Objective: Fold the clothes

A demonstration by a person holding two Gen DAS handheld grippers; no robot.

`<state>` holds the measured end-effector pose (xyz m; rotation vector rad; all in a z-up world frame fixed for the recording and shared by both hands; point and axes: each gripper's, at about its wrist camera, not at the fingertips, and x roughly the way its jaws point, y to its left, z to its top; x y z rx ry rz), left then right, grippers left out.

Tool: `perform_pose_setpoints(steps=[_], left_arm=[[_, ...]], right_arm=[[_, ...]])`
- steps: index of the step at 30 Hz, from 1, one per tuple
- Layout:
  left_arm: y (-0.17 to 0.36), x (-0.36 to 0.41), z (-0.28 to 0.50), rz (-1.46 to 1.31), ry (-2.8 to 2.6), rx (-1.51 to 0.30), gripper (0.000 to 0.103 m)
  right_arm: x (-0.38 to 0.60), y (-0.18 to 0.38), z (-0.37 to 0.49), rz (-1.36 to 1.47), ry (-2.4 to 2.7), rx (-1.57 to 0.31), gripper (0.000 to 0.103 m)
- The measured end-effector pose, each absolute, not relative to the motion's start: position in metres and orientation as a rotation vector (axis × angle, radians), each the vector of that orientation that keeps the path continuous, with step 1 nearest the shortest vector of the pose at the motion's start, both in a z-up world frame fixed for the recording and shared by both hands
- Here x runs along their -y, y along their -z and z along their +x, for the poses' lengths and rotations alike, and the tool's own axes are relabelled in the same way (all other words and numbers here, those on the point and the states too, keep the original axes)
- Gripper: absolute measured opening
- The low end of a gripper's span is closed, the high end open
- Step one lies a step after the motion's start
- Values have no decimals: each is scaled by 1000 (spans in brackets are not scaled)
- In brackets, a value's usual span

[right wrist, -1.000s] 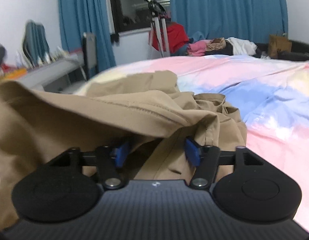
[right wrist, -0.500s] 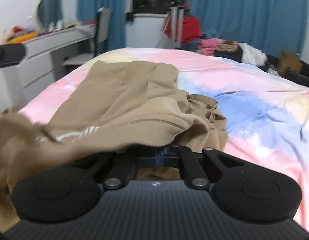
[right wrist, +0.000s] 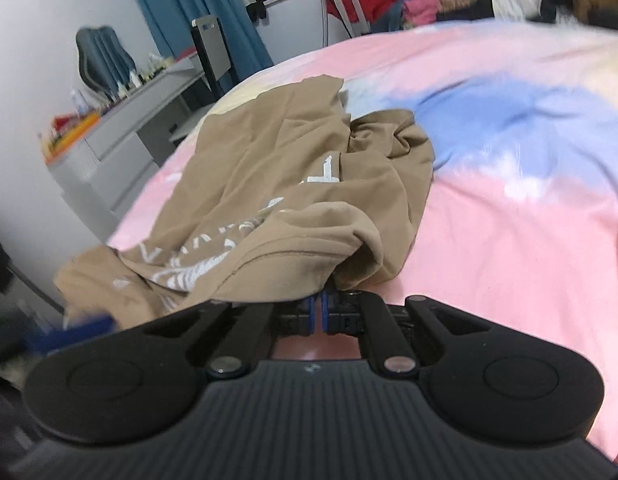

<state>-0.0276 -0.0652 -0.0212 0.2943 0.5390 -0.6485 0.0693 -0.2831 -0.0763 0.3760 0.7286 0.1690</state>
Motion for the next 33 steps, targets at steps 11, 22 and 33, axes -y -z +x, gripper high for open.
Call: perform_pose_setpoints(steps=[11,22,33], left_arm=[[73,91,1,474,329,-583,13],[-10,4,11,-144,421,-382,11],[-22,1,1,-163,434,-371,11]], right_arm=[[311,68,74,432,-195,-687,6],[302,67,69,458,-306,-684,16],[256,85,68,339,-255,-636,56]])
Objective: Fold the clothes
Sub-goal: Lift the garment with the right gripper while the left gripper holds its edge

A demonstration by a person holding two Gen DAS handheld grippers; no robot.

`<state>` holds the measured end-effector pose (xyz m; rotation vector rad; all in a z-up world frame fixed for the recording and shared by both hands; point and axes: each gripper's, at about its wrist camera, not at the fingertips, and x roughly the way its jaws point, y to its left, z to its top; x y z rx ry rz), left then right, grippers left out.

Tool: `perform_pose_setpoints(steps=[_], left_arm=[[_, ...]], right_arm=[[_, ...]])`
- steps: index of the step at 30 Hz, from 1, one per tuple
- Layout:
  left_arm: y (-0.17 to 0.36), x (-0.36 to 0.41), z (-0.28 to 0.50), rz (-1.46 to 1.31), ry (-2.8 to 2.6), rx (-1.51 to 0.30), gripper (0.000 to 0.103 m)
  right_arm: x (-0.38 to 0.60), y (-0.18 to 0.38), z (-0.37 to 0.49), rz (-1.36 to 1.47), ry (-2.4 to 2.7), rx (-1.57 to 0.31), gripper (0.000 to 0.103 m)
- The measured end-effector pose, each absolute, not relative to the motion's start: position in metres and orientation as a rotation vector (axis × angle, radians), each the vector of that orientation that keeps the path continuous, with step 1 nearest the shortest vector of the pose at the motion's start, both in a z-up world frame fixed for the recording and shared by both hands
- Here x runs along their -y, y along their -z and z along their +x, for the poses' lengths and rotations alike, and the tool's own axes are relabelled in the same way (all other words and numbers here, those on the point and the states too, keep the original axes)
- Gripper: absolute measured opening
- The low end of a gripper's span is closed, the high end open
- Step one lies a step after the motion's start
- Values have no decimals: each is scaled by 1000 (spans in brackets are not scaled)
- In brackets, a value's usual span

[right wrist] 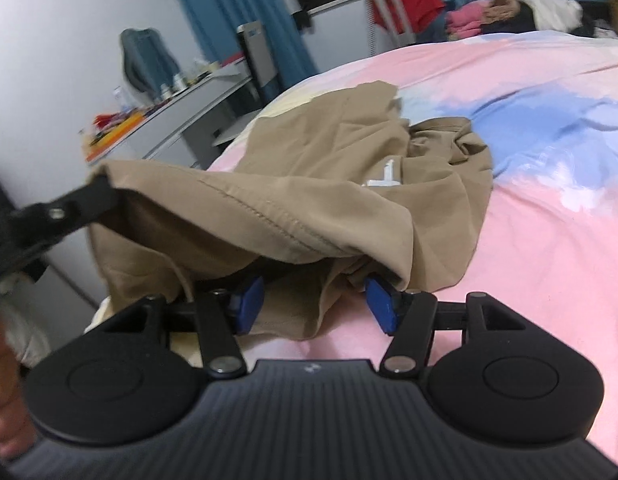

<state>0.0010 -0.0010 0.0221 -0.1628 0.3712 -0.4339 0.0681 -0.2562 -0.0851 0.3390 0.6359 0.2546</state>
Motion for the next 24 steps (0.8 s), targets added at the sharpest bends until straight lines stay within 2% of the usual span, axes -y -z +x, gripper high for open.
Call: perform_pose_setpoints(steps=[2,3,4,8,16,24], left_arm=[[-21,1,1,-160,425,-366,11],[-21,0,2,-162,418,-364,11],[-20,-1,3,-167,409,-364,11],[-20,-10,8,-195,352,-365,11],[-28,-21,3,-230,343,-327,11],[-37,-32,-1,-312,360,-255,11]], right_arm=[[252,89,72,324,-211,-616,41],[251,90,75,304,-190,-615,20],[251,92,76,292,-176,-615,5],[257,84,68,297,-175,-584,3],[257,30,13,115,-155,-283,3],[270,27,19,-7,-434,-446,4]])
